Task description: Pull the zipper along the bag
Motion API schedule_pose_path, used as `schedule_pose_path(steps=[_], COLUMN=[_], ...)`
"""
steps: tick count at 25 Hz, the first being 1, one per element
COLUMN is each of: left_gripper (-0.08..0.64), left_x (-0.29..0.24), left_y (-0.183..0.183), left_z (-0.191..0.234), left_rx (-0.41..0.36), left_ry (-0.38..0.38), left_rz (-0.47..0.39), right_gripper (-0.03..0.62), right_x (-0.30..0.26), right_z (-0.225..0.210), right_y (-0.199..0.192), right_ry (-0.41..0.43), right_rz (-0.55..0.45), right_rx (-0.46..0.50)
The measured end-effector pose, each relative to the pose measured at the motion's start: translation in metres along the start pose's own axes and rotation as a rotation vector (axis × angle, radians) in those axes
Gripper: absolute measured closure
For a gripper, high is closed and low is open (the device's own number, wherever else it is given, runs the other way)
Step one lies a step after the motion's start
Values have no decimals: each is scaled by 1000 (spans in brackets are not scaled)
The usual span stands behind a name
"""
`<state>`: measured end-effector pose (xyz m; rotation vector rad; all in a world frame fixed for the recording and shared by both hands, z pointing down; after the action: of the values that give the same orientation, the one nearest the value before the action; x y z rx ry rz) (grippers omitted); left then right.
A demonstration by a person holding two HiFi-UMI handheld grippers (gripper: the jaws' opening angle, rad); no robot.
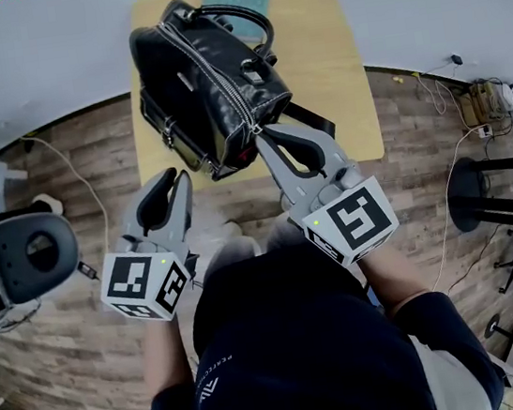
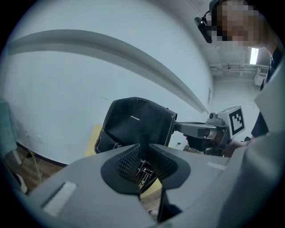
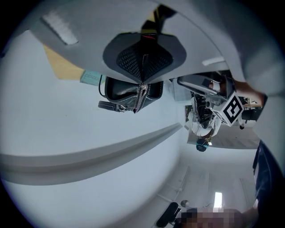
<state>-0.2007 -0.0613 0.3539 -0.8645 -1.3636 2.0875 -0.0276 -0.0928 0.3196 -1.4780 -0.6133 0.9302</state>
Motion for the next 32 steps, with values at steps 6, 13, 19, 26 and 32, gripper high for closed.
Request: schedule_pose_path(steps=[6,13,19,26,32], left_gripper=[479,476,474,471,468], left_x=[0,-7,-7,-9,-11], left_y=[2,5,7,14,16], left_z=[-5,-10,-8,-6,-5], left_rx=[-14,-38,-51,-69,-80], left_ry=[-29,-87,-120,-168,-215], left_rz=[-1,-6,-19,-27,-26], right_gripper=[580,580,580,580,580], right_x=[2,-2,-5,-10,-16], right_z=[2,3,3,6,7], right_y=[5,19,23,36,45], right_ry=[-51,-96,-144,-190,-225], right_rz=[-4,-9,32,101,182], right_rx=[35,76,127,247,355])
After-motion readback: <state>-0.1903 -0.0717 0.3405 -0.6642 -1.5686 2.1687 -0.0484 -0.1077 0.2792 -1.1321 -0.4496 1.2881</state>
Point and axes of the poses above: the fingertips, and each gripper's own axes: x backward along the fingers, z to its left, y out of its top, the point moved 5 cm from there along x, backward along the fingers, and after that the axes turned 12 degrees about -y, right-handed, at the moved point
